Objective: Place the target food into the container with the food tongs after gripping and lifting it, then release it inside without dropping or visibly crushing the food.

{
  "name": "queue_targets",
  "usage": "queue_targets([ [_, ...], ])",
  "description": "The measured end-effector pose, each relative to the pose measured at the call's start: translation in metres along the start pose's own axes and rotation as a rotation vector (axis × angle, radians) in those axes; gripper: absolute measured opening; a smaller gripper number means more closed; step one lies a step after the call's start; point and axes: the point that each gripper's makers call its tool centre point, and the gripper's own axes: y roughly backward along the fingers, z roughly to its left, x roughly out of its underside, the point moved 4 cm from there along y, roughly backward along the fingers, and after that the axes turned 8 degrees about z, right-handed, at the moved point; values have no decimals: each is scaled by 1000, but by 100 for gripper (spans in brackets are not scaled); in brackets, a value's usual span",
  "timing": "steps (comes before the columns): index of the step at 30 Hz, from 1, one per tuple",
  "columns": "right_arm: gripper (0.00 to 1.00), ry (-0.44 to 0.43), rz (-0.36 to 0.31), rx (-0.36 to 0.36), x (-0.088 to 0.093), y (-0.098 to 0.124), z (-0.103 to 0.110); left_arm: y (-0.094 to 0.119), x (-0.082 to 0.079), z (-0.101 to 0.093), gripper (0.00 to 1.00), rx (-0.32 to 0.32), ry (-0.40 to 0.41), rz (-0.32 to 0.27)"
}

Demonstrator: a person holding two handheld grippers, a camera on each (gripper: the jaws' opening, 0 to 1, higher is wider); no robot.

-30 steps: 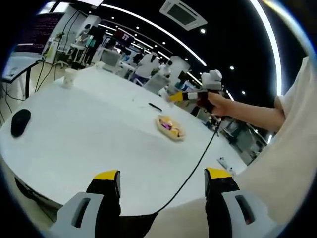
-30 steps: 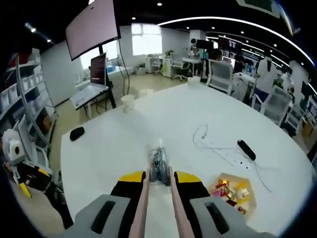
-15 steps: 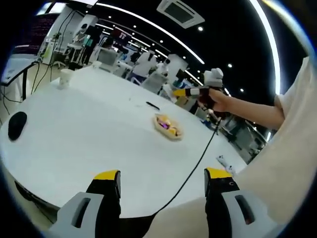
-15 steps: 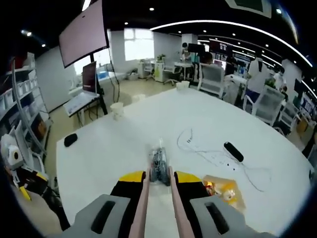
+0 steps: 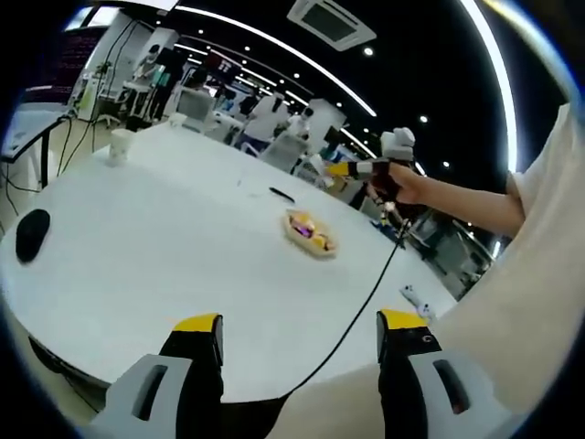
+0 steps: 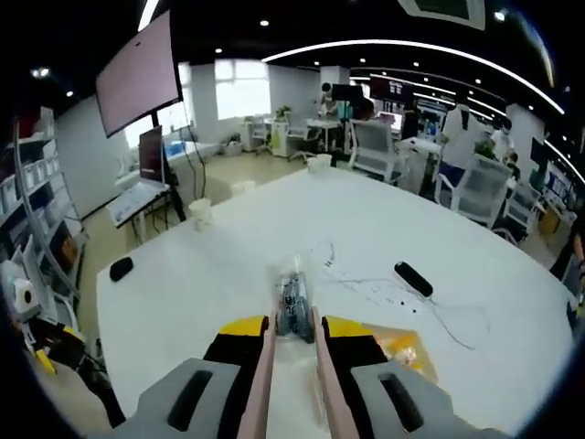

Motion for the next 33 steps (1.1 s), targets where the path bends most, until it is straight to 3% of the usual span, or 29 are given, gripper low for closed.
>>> queue_targets([
  [8,22,-10,-2,34,1,8,-16,1,7,-3,68,7,6,11],
  [21,22,-30,-8,83,9,24,-39,-6,1,-4,68,24,-19,23],
  [33,23,-72,-27,135,15,40,-62,-14,5,-12,68,44,-20,36],
])
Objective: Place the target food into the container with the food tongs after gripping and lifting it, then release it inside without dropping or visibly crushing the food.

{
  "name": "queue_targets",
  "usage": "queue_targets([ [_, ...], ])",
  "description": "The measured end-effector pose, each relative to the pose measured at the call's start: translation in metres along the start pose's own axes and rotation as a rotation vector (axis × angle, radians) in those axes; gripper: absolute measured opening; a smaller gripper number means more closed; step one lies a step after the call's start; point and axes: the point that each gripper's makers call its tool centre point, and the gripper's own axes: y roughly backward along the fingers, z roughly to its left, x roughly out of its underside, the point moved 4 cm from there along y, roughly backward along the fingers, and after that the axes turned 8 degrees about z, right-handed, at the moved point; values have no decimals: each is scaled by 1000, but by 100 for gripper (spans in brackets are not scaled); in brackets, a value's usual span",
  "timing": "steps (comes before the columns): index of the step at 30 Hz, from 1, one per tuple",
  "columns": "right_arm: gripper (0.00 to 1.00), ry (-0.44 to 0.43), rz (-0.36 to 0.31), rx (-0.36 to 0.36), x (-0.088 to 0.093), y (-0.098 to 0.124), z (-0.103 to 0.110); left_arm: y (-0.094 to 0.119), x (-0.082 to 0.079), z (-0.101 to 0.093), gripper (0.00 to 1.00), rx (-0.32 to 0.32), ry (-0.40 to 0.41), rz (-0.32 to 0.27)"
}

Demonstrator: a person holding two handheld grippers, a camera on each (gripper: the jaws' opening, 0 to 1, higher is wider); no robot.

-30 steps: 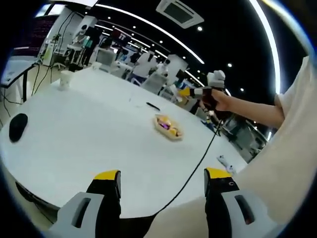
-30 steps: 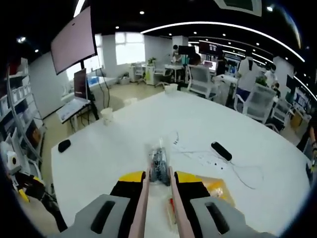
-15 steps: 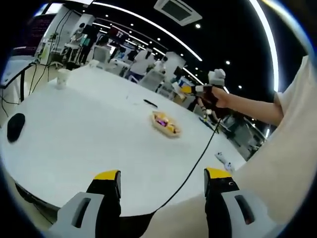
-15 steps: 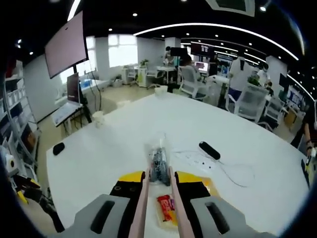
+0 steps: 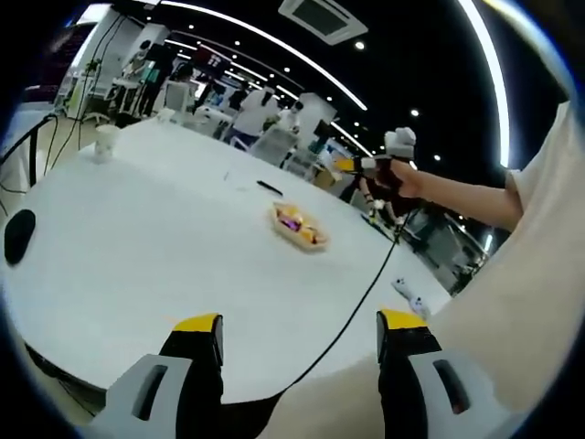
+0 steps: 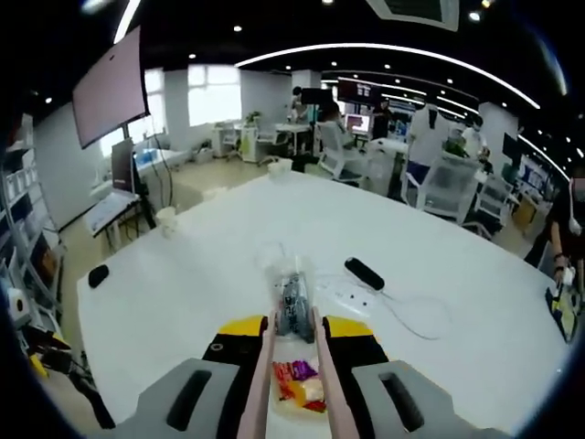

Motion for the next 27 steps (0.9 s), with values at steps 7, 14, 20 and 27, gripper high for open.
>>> queue_targets([
  [7,23,-21,-5,11,2,2,-7,7,3,4,68,-17,11,-6],
  [14,24,-47,-3,16,8,-5,-24,9,7,4,68,-26,18,-4],
  [20,24,-54,6,25,15,-12,-40,9,11,1,68,-29,27,-2],
  [27,25,-45,13,31,20,-13,-41,9,14,-2,68,-28,31,2],
])
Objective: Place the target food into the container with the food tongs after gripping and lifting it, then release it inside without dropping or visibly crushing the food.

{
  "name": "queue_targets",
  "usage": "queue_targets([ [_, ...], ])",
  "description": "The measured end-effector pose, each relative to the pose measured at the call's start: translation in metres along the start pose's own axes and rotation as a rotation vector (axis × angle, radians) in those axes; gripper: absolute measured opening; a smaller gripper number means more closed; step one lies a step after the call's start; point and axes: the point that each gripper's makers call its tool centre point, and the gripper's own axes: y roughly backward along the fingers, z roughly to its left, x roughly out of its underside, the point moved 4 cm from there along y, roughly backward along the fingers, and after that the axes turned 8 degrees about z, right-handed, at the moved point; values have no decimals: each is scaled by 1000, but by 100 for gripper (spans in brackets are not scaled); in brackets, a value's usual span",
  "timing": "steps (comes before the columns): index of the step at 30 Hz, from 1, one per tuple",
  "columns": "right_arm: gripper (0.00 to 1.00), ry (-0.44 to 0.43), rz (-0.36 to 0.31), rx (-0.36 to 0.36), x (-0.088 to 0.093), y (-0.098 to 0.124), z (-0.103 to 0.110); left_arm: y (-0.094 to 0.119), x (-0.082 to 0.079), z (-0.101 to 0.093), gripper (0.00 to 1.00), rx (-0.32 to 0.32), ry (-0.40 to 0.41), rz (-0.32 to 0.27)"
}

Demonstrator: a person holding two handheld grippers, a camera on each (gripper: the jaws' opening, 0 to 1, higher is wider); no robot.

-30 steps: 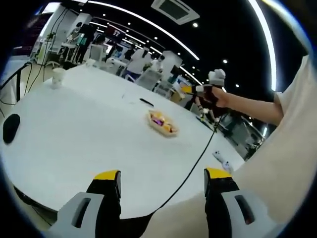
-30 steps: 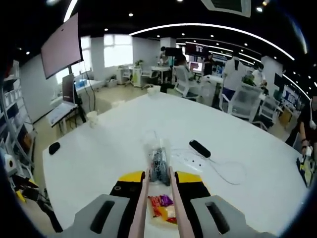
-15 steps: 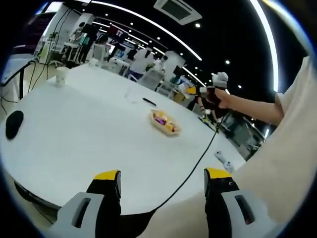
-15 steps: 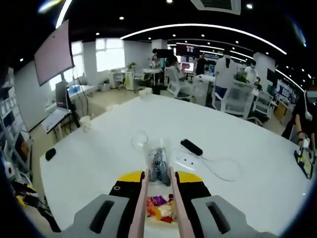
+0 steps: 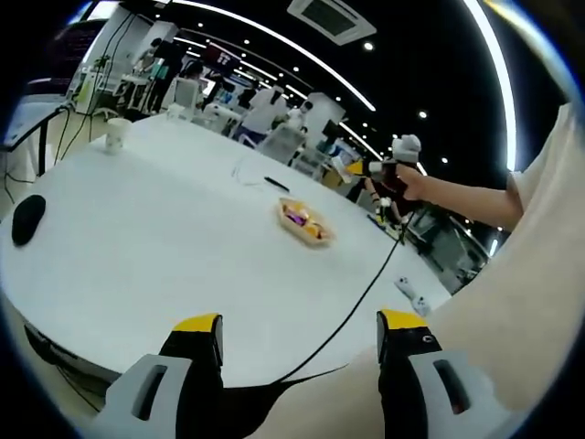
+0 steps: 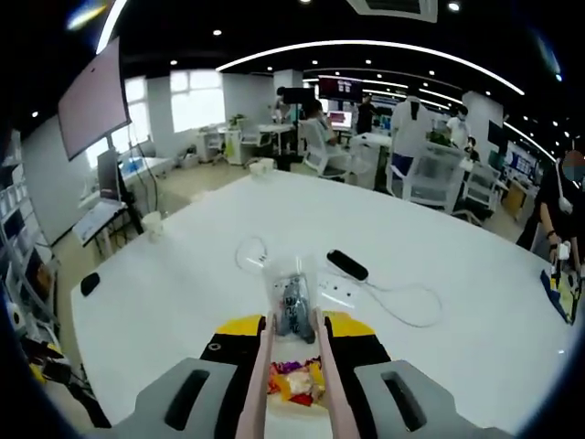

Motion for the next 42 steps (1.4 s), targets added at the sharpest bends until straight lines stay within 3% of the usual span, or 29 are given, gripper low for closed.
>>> queue_targets([
  [11,26,38,18,24,5,-1,2,1,-2,1,68,-5,-3,-10],
  [25,27,58,13,19,-4,-2,17,5,-2,1,68,-15,4,-29],
  [42,27,51,9,29,-5,3,10,3,-1,-2,68,-12,5,-31],
])
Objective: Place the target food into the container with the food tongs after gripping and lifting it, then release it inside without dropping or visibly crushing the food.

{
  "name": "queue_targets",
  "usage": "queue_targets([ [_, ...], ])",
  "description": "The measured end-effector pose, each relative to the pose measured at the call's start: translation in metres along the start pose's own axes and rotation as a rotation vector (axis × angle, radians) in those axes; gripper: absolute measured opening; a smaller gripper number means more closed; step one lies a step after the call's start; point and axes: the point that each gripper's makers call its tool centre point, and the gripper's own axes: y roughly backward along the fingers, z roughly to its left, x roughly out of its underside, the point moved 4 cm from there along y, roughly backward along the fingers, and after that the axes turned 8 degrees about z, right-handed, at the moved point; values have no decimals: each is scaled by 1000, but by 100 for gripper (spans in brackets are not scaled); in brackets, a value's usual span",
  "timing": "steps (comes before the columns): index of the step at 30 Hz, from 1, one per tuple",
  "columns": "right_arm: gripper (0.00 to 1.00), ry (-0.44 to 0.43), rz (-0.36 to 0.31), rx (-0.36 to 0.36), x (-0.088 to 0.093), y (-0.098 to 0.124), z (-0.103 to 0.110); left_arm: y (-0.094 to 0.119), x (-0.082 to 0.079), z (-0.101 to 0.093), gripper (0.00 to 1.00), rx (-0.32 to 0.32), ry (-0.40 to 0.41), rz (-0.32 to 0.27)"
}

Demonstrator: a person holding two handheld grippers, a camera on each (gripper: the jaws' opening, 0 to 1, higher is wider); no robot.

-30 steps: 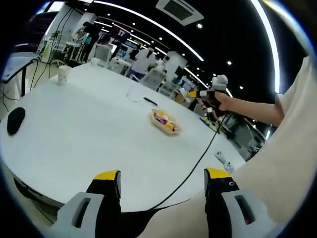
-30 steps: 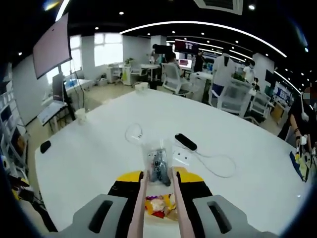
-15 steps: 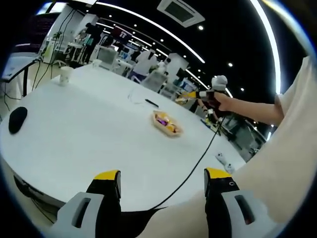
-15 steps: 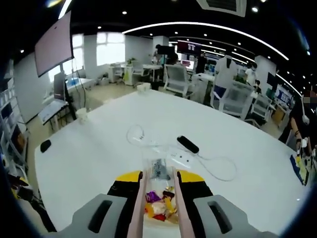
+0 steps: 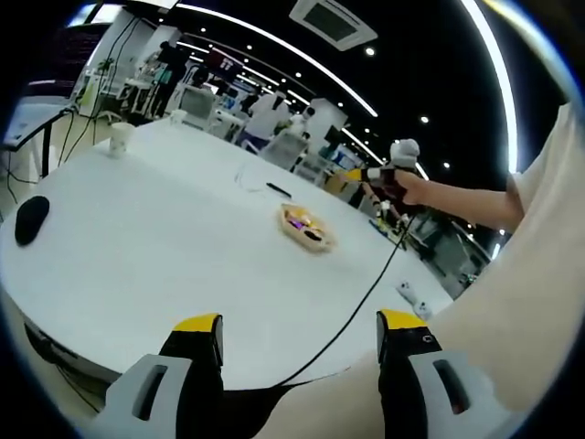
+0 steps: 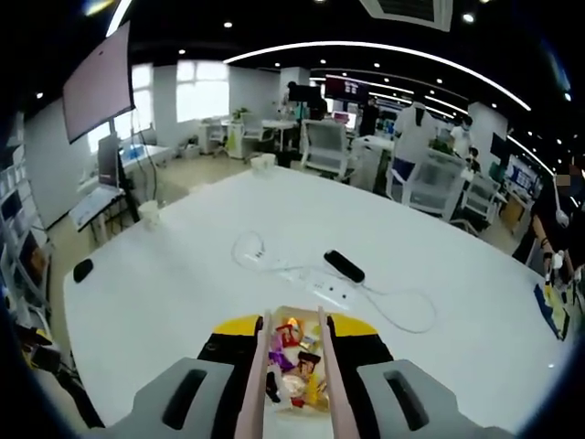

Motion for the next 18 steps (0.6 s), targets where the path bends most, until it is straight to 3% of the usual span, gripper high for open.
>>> queue_targets([
  [11,28,0,-2,-8,7,6,7,-6,1,0,68,18,3,14],
  [18,29,6,6,-25,13,21,27,-16,-4,-5,68,47,-17,29],
])
